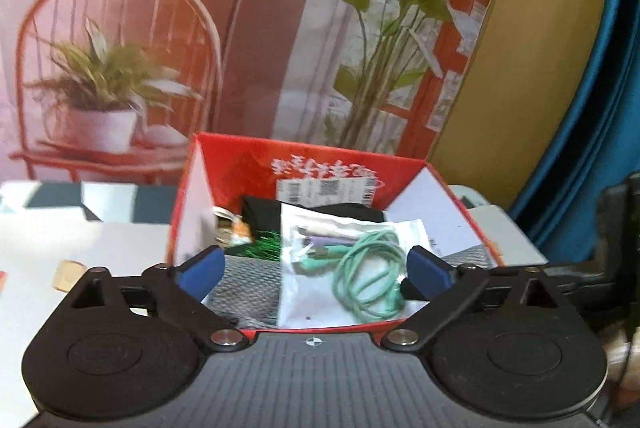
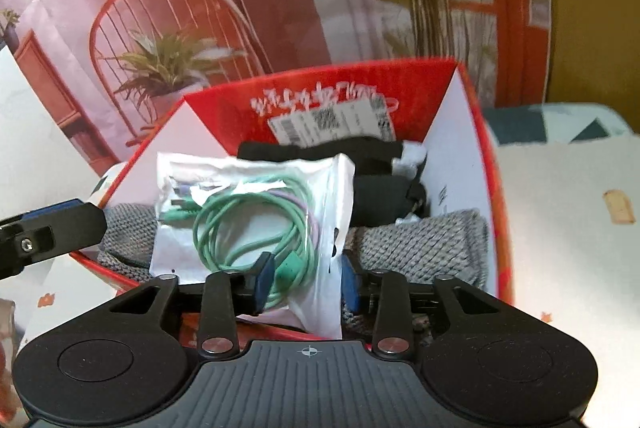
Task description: Organize soft objects
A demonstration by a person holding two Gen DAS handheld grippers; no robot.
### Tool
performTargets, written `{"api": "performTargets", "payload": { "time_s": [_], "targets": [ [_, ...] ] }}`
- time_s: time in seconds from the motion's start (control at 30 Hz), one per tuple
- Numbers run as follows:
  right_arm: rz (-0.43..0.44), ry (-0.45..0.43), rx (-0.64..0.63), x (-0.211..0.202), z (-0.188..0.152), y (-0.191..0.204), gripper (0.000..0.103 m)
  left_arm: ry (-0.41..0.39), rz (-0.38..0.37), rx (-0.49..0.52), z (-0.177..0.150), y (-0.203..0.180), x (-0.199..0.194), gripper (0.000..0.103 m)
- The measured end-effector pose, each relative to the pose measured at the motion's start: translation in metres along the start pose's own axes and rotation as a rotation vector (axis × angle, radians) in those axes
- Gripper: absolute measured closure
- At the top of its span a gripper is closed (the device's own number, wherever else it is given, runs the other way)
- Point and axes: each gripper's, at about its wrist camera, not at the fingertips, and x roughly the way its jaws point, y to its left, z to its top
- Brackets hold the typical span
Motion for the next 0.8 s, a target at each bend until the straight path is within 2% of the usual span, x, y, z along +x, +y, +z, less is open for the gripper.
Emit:
{"api": "performTargets", "payload": {
  "time_s": [0.03,0.1,0.2,0.23,0.3,0.57,0.7,0.8],
  "targets": [
    [-0.004,-0.013,-0.008,-0.004,0.001,0.0,0.052,-0.004,0.015,0.011,0.0,-0.001,-0.003,0.002],
    [-0.022,-0.051,-0.035,-0.016,0.002,0.004,0.038,-0.012,0.04,0.034,0.001,-0.004,-0.01,0.0],
    [-0.041,-0.092,-0.062,-0.032,0.005,0.008,0.021,-0.02,0.08,0.071,0.0,-0.009,-0.019,0.0],
    [-0.043,-0.109,-0.064,-0.038,0.005,0.009,0.012,-0.022,0.093,0.087,0.0,-0.012,-0.022,0.0],
    [-0.04,-0.138,-0.064,-0.048,0.006,0.009,0.002,-0.03,0.101,0.109,-0.001,-0.015,-0.029,0.0],
    [-0.059,-0.209,-0.068,-0.087,0.003,0.018,0.0,-0.041,0.117,0.051,-0.004,-0.02,-0.058,0.0],
    [-0.021,-0.234,-0.033,-0.105,-0.002,0.019,0.0,-0.07,0.155,0.05,-0.005,-0.026,-0.077,0.0],
    [0.0,-0.239,-0.013,-0.119,-0.006,0.02,0.0,-0.096,0.143,0.041,-0.006,-0.03,-0.095,0.0]
  ]
}}
